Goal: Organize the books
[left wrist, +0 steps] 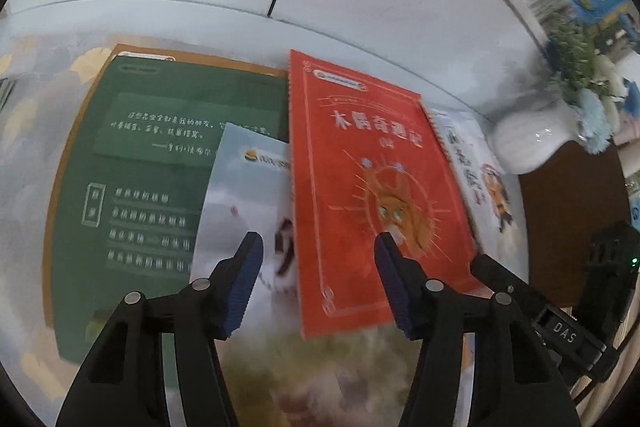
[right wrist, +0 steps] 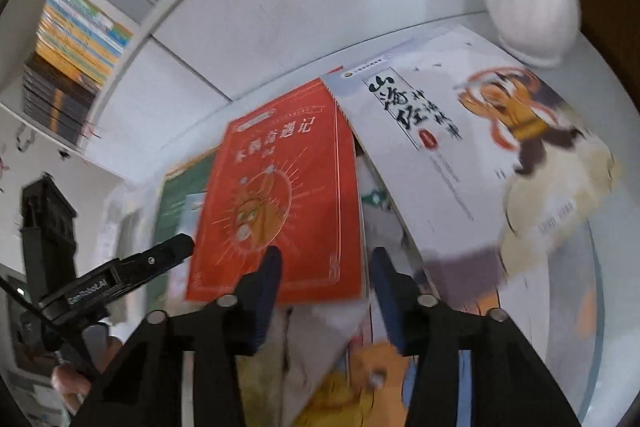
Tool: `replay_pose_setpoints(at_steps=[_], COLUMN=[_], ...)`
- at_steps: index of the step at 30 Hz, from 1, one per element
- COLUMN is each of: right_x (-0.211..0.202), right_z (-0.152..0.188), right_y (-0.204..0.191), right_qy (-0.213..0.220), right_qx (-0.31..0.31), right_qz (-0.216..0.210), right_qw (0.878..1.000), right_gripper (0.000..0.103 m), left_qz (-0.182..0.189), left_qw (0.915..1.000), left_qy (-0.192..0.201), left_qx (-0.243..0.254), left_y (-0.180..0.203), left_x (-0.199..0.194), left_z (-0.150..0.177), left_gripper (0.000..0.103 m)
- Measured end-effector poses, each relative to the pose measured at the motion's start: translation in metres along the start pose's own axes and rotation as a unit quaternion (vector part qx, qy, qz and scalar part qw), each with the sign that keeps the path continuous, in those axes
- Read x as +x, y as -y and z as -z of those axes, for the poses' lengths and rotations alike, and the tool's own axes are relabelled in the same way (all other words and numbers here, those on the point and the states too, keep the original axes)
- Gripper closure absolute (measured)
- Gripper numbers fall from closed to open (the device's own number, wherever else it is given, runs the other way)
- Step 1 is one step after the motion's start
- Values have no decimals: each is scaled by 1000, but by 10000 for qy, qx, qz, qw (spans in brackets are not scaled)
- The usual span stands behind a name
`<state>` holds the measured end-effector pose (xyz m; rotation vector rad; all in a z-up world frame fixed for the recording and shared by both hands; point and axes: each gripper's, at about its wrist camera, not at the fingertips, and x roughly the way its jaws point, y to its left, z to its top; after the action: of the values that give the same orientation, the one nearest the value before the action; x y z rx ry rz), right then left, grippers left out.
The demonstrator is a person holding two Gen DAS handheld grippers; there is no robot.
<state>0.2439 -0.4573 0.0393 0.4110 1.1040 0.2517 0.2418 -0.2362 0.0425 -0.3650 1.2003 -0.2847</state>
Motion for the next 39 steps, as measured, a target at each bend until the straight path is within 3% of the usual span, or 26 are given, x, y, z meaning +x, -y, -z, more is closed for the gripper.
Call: replay_pose_setpoints(at_steps=[8,15,19,23,27,30,32,35,39], right_x=[18,4,-16,-44,-71,-87,-90,-96,-104], right_z=[-15,-2,36,94,148,184,207,239,246], right_y=[-10,-5,-10,-8,10,25,34,41,46], right_qy=[81,-74,-233,-367,-425,-553,-765,-874,-815], right_qx=[-176,-157,-283,-355,-120,96,258,298,371], right_qz=[331,115,47,184,440,333,217,431,484], right_qw=[9993,9998,9993,9985,9981,9979,9965,9948,9948], right_gripper=[62,61,60,60,60,61,61,61,58], left_qz=[240,576,674,801,1255,1539,1369,1005,957], left_qw=[9993,9976,9970,9952,9895,9839,9857,9893,9906], left_qy=[77,-39,-182,-436,-705,-906,-970,-988,-932], left_qx=[292,386,341,367,153,-2,128,387,281], left_y=[10,4,-1,-2,-2,-1,4,6,0], left_x=[12,-5,-25,-43,-55,-56,-57,-60,-63], left_z=[-12,8,49,111,173,205,226,245,249], left_gripper=[50,50,50,50,50,50,50,57,65])
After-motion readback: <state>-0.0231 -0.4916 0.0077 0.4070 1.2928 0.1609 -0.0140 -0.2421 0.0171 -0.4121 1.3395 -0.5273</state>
